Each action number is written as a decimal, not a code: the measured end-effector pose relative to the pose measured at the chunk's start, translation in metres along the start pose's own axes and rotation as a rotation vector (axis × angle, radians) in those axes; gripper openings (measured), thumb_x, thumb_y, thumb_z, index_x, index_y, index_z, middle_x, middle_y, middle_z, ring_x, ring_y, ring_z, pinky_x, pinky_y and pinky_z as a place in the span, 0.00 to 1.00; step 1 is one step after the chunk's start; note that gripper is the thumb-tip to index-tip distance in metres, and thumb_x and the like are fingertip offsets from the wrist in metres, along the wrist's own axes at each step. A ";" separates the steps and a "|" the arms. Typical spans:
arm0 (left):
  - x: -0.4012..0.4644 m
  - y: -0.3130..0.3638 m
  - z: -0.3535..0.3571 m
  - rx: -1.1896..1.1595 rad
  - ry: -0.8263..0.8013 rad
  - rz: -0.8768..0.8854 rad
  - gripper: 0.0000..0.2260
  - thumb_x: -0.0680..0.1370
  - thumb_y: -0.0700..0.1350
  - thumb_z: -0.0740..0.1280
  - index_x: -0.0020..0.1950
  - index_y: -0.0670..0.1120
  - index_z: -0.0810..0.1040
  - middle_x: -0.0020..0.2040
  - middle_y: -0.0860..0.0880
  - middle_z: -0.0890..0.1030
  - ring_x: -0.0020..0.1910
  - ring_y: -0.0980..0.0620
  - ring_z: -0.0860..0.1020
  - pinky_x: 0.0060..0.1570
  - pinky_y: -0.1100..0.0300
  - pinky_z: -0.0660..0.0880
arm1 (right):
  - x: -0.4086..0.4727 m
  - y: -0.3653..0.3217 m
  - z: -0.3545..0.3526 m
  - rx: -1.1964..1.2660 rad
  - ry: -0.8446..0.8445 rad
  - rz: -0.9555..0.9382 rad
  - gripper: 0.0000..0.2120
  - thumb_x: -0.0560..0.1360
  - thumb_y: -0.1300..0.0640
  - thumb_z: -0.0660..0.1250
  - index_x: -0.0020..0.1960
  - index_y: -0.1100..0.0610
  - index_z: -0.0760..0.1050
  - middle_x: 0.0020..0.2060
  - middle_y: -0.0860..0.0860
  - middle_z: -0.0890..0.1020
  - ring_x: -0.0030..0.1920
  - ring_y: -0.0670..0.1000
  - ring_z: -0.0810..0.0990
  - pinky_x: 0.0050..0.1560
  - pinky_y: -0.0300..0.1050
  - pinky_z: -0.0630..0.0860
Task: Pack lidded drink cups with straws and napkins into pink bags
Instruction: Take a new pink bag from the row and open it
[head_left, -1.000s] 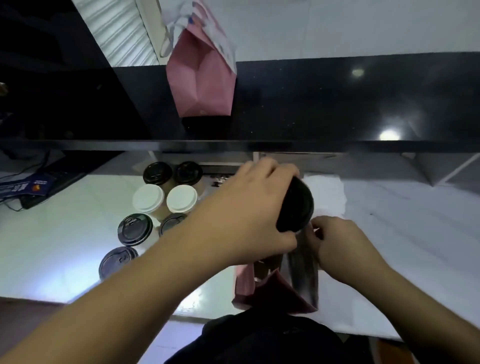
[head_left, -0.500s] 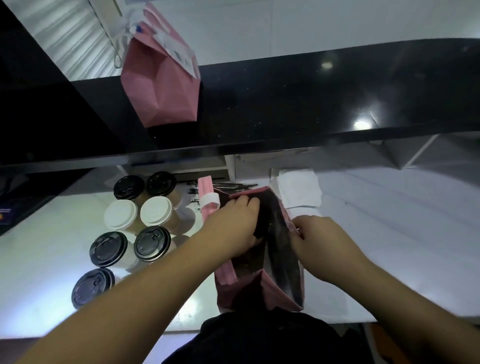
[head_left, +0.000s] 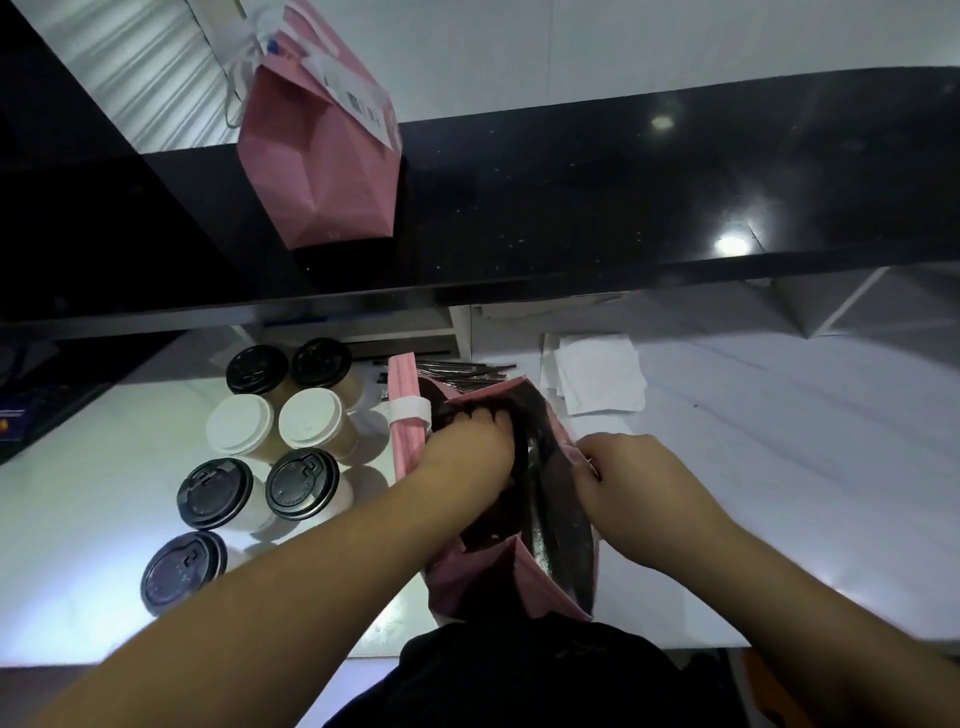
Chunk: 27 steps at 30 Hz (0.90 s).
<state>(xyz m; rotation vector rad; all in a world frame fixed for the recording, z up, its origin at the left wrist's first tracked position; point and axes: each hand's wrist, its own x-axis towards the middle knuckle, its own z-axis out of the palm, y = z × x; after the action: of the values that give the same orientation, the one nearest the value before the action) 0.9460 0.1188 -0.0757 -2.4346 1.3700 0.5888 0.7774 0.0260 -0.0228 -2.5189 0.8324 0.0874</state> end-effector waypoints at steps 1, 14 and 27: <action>0.003 0.000 -0.001 -0.015 -0.019 -0.021 0.35 0.79 0.53 0.72 0.78 0.39 0.61 0.70 0.35 0.71 0.67 0.35 0.73 0.63 0.42 0.75 | 0.000 -0.001 0.000 0.004 0.003 0.002 0.17 0.83 0.53 0.57 0.37 0.54 0.70 0.31 0.50 0.77 0.32 0.51 0.75 0.29 0.45 0.65; 0.025 0.003 -0.001 -0.046 -0.184 -0.082 0.43 0.75 0.55 0.76 0.81 0.42 0.57 0.73 0.37 0.71 0.69 0.35 0.74 0.66 0.41 0.75 | -0.005 -0.011 0.002 0.055 0.043 0.043 0.15 0.80 0.54 0.60 0.35 0.56 0.69 0.30 0.50 0.75 0.31 0.50 0.72 0.27 0.44 0.59; -0.104 -0.041 -0.064 -0.577 0.593 0.222 0.06 0.80 0.51 0.67 0.56 0.58 0.81 0.50 0.61 0.82 0.48 0.62 0.80 0.44 0.70 0.75 | -0.010 -0.022 0.006 0.188 0.071 0.108 0.14 0.81 0.50 0.59 0.42 0.52 0.78 0.33 0.49 0.83 0.33 0.51 0.81 0.36 0.54 0.81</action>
<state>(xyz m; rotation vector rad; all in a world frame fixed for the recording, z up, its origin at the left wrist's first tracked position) 0.9459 0.1887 0.0317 -3.1093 1.9330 0.3484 0.7828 0.0491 -0.0164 -2.3130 0.9589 -0.0433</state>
